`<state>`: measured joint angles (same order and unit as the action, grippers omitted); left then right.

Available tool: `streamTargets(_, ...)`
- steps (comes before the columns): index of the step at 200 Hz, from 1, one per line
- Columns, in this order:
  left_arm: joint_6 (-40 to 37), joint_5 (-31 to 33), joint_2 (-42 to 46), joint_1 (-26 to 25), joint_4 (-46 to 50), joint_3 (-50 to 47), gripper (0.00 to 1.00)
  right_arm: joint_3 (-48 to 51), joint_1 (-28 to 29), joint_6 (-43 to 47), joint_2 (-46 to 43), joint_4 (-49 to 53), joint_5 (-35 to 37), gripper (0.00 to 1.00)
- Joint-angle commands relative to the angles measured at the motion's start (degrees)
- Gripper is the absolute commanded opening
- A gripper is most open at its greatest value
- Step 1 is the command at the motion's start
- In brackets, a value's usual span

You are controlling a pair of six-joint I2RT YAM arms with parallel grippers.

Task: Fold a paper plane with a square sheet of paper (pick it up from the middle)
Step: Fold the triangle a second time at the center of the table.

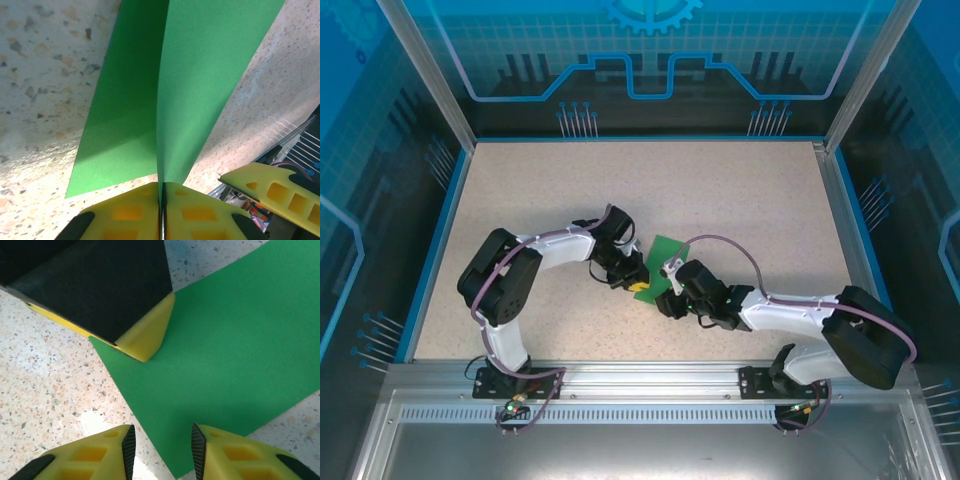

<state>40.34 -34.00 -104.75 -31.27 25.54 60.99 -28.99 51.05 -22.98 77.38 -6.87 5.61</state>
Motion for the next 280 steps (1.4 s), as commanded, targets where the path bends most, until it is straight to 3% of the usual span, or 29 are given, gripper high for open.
streamTargets(1,-1.7,1.4,-1.1,-0.2,3.8,2.0,0.11,-1.3,-1.0,-0.8,2.9,-0.9,0.1,0.32)
streamTargets(34,-2.9,2.7,-1.6,-0.4,5.7,3.0,0.12,-1.6,-2.8,-2.5,6.3,-2.2,-2.4,0.25)
streamTargets(103,-3.2,4.2,-0.5,-0.6,6.6,2.8,0.17,-2.4,-3.4,-2.7,10.2,-2.8,-4.2,0.19)
streamTargets(174,-5.3,10.3,2.7,-0.6,11.3,3.2,0.23,-3.0,-3.6,-1.8,11.0,-0.7,-4.3,0.15)
streamTargets(220,-6.5,12.3,3.0,-0.6,12.8,4.0,0.22,-3.5,-3.6,-1.7,11.3,-0.2,-4.6,0.15)
streamTargets(280,-7.2,14.9,2.7,-0.6,14.3,4.9,0.13,-3.7,-3.7,-1.6,11.4,0.1,-4.7,0.15)
